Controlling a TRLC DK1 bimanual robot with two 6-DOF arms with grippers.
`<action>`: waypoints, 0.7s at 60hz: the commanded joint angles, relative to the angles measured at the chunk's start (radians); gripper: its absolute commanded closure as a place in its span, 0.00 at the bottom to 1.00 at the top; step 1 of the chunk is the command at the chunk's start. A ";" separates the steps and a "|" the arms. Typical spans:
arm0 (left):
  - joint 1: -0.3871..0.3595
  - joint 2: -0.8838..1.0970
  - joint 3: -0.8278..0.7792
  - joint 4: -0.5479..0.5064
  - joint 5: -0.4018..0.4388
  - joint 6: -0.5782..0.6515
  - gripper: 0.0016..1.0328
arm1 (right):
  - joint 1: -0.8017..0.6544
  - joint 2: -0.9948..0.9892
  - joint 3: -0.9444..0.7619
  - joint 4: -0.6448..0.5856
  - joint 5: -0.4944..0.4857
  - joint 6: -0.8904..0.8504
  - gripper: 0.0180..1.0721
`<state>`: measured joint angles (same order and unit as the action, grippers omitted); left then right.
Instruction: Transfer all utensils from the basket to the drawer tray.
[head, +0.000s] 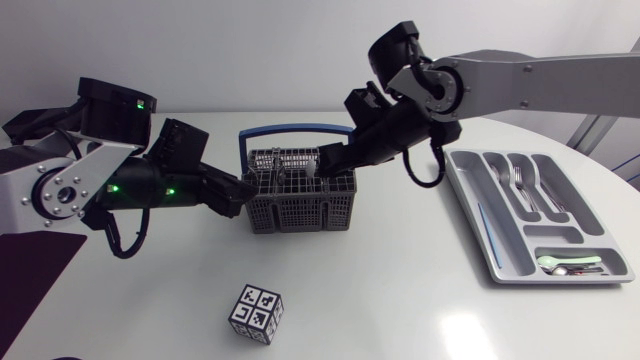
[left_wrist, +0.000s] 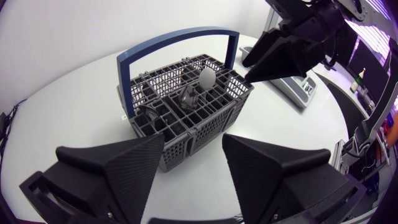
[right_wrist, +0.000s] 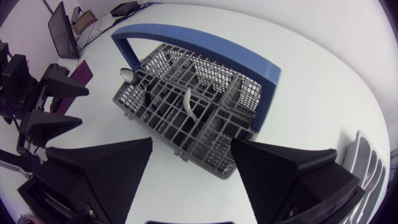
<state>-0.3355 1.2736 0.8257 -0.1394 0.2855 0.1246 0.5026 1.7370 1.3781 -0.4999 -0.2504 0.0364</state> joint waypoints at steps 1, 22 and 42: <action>0.009 0.023 0.026 0.020 0.001 -0.013 0.37 | 0.019 0.061 0.039 0.038 -0.003 0.065 0.15; 0.027 0.073 0.039 0.054 0.024 -0.014 0.37 | 0.051 0.180 0.079 0.192 0.031 0.128 0.36; 0.026 0.095 0.050 0.060 0.026 -0.011 0.37 | 0.074 0.217 0.067 0.264 0.134 0.132 0.84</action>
<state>-0.3149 1.3476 0.8455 -0.0872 0.3054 0.1246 0.5690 1.9266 1.4403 -0.2527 -0.1314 0.1356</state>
